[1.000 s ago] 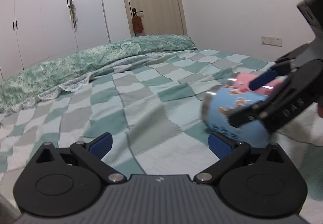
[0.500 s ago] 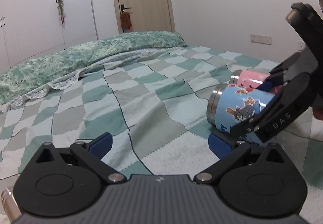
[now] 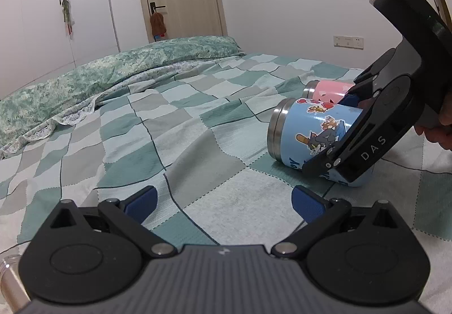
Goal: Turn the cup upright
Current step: 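Lift the blue cup with the right gripper and rotate it upright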
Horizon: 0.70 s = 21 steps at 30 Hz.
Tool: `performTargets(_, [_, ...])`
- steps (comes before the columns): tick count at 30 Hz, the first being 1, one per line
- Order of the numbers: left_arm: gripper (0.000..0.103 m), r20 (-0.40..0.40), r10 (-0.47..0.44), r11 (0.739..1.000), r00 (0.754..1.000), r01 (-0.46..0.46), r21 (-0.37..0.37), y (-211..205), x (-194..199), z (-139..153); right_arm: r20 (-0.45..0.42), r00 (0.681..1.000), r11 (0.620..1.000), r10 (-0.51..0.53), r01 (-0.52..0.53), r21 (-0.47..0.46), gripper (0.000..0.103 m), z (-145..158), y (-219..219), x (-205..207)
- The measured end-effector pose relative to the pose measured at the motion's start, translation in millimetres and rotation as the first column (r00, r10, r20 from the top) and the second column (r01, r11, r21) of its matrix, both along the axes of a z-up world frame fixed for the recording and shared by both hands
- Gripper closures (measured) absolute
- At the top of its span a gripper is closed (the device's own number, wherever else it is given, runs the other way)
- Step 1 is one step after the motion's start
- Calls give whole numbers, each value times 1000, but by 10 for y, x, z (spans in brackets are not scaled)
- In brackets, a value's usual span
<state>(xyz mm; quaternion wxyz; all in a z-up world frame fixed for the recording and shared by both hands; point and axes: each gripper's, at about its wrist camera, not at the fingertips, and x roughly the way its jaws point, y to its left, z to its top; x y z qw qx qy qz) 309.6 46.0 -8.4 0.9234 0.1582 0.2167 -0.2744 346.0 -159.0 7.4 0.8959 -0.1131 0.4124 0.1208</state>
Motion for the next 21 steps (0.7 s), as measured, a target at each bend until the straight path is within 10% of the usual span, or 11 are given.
performTargets(21, [0,40,24,1000,999,-24,-12,67,-605,323,69,998,992,4,-13,129,19,348,-39,-584])
